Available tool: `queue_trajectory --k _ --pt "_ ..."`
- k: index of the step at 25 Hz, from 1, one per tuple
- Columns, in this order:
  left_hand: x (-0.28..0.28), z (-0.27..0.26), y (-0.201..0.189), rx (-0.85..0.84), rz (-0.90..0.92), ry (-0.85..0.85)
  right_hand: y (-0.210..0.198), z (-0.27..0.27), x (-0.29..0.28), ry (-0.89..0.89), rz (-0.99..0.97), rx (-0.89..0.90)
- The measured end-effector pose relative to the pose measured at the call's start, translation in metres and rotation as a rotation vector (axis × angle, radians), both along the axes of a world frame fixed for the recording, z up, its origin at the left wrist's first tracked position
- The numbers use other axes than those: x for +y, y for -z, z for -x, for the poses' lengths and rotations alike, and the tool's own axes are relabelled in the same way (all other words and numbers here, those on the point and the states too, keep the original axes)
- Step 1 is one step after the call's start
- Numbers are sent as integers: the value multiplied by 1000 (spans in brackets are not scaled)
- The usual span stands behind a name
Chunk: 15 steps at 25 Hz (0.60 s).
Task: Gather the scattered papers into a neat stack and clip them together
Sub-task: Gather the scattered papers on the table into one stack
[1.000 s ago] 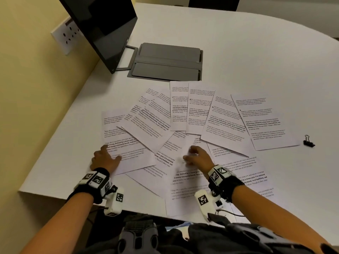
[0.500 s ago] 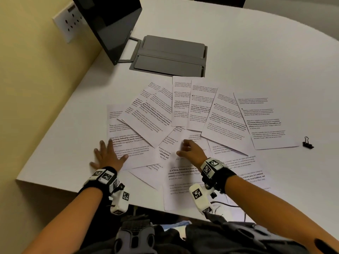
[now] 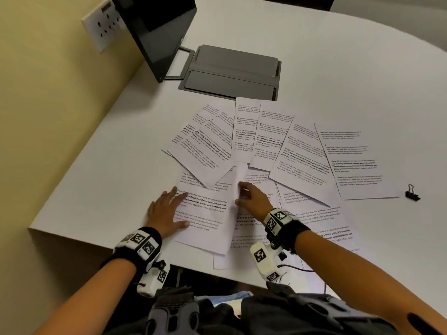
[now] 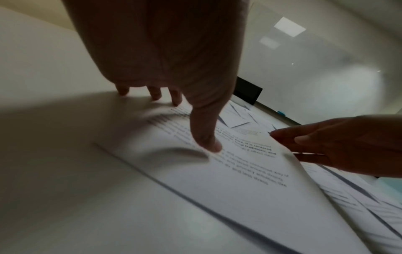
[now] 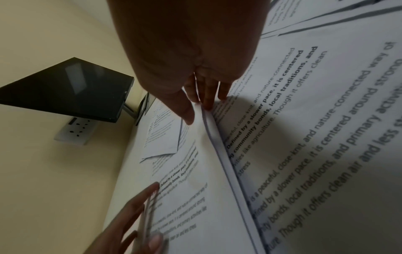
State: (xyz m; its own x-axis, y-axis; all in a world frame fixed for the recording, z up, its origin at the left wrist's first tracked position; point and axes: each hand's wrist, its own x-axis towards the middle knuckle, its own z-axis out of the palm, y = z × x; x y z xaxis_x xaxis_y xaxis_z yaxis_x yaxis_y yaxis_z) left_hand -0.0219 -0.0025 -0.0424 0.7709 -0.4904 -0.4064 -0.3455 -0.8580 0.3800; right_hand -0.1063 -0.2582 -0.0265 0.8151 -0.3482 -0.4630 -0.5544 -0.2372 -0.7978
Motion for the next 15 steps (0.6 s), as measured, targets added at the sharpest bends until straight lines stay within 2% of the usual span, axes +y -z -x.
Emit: queue_trajectory --k 2,3,6,9,13,15 --pt "-9 -2 -4 -66 157 -174 0 2 0 -60 32 3" --pt "-17 -2 -6 -82 167 -283 1 3 0 -103 68 7" --pt "-42 -6 -15 -13 -11 -492 4 4 2 -217 163 16" --pt "-59 -10 -19 89 -125 -516 6 7 -2 -252 174 23" --pt "-67 -10 -15 58 -111 -485 6 12 -6 -282 153 27" --pt "-70 -7 -17 29 -167 -483 7 12 -7 -270 122 20"
